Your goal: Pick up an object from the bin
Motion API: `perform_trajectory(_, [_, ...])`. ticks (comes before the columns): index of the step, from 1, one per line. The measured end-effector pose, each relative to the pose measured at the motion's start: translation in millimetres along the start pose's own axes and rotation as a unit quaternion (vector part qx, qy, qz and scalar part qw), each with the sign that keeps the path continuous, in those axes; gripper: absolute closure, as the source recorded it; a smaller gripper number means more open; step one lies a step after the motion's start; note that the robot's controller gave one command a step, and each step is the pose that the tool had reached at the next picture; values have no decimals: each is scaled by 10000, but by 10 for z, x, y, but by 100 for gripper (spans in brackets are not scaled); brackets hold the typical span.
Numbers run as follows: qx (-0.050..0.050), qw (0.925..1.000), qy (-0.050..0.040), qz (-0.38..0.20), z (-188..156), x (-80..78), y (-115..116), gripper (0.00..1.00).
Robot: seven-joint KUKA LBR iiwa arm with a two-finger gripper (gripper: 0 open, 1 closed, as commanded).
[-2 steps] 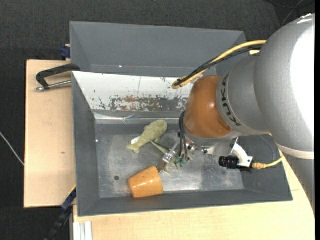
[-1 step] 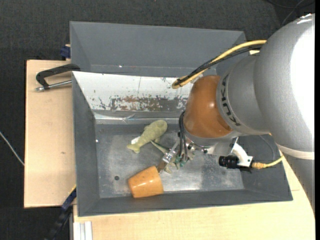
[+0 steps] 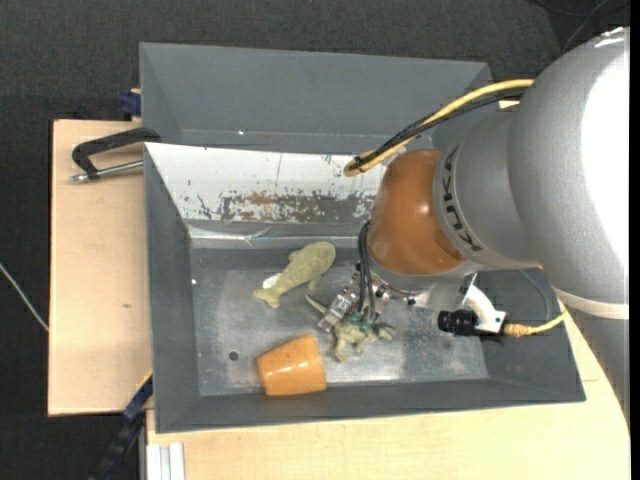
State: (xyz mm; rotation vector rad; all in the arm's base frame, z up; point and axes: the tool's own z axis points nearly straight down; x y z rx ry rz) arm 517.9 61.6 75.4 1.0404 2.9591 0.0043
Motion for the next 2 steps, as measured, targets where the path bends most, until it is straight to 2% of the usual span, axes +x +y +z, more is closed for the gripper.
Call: perform_trajectory(2, [-18, 10000, -14, -22, -1218, -28, 43, 100])
